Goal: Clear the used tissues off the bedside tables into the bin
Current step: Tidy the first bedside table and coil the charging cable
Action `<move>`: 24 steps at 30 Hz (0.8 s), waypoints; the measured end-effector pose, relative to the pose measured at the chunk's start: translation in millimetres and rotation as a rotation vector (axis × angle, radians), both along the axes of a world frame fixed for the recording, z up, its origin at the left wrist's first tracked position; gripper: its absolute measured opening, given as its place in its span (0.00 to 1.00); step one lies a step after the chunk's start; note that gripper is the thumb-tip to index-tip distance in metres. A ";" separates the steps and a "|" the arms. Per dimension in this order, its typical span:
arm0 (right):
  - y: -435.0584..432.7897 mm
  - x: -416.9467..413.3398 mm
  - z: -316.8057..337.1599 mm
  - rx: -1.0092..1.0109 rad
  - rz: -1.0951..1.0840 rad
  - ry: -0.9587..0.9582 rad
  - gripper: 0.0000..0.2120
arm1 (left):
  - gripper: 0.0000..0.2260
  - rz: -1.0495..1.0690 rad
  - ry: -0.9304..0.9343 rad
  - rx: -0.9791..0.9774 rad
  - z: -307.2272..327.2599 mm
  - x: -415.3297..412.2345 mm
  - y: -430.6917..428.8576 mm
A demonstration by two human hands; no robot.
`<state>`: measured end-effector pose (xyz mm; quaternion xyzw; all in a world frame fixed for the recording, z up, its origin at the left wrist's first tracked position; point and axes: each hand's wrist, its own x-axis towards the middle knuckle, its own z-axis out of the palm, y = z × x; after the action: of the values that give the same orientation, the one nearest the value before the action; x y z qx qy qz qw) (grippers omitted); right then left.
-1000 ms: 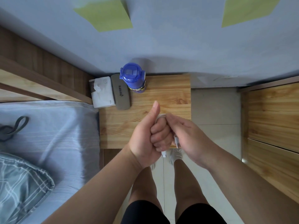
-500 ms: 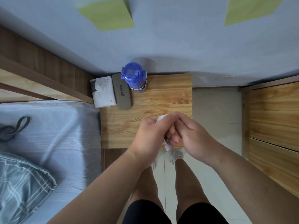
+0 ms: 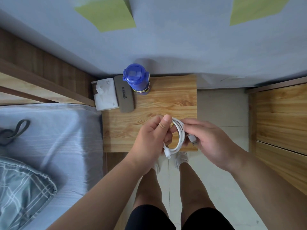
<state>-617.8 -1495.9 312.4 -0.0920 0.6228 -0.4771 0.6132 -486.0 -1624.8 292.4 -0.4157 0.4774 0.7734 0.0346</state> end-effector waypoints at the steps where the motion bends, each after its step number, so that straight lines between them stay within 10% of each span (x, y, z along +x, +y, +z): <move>1: 0.8 -3.3 -0.5 0.022 0.050 0.098 0.15 | 0.17 0.014 0.017 0.044 -1.3 0.8 -0.5; 9: 2.8 -9.6 -4.8 0.076 -0.019 0.318 0.07 | 0.19 0.052 0.030 0.084 -4.7 -1.3 -0.2; 16: -5.6 10.6 -5.9 0.060 -0.328 -0.169 0.13 | 0.20 0.078 -0.200 -0.253 -2.2 -9.1 12.9; 24: -3.7 2.8 -7.9 0.107 -0.248 -0.204 0.13 | 0.13 -0.062 -0.166 -0.408 -5.8 -6.7 2.7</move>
<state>-615.0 -1499.6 304.5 0.0672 0.5884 -0.5221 0.6138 -492.7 -1622.1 286.6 -0.4616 0.6321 0.6223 0.0127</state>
